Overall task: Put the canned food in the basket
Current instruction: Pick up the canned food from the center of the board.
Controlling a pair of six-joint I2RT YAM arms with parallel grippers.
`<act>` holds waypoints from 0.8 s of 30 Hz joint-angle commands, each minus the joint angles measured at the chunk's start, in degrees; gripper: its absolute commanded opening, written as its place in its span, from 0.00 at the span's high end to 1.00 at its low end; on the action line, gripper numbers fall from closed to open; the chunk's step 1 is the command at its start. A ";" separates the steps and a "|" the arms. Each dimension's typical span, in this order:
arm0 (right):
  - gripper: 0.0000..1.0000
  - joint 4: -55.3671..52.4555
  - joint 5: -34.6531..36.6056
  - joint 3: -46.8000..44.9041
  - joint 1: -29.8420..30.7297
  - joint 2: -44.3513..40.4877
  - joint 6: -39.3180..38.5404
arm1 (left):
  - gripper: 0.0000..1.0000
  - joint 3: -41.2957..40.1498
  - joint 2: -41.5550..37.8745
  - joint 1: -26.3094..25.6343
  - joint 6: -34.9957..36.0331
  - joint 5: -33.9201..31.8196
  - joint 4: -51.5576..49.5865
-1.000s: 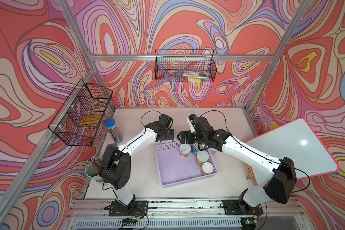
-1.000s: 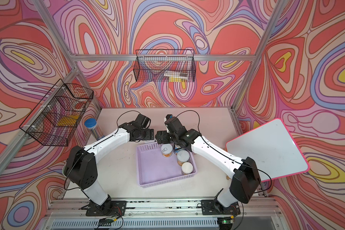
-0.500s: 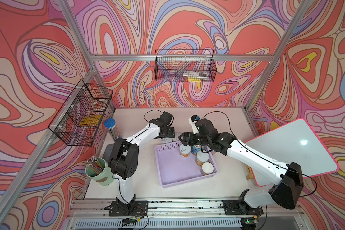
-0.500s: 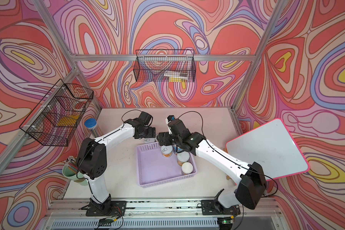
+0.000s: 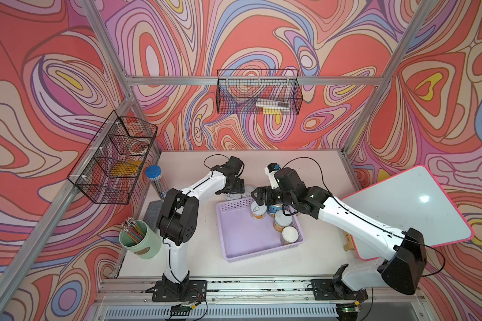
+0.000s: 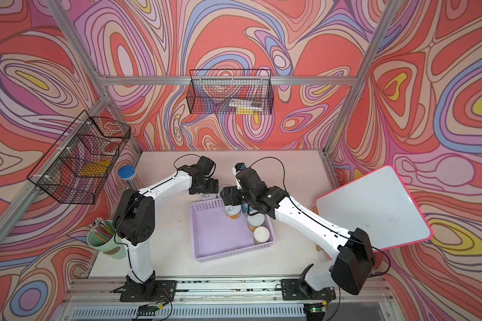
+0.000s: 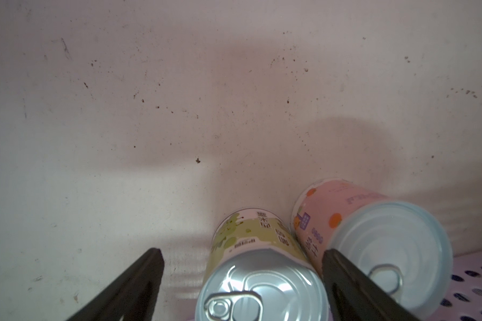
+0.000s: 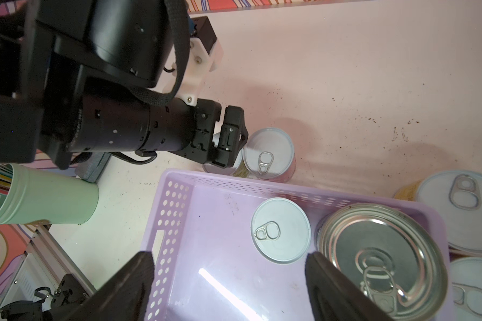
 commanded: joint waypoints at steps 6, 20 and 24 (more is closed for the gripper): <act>0.14 0.62 -0.35 -1.30 0.50 -1.58 0.28 | 0.06 0.91 1.64 0.76 0.63 -1.25 -2.14; 0.14 0.84 -0.93 -1.47 0.55 -0.99 0.48 | 0.07 1.21 0.33 1.68 0.18 -0.37 -0.84; 0.14 0.77 -0.85 -1.90 0.51 -1.26 0.48 | 0.06 1.88 1.84 1.65 0.28 -0.16 -1.40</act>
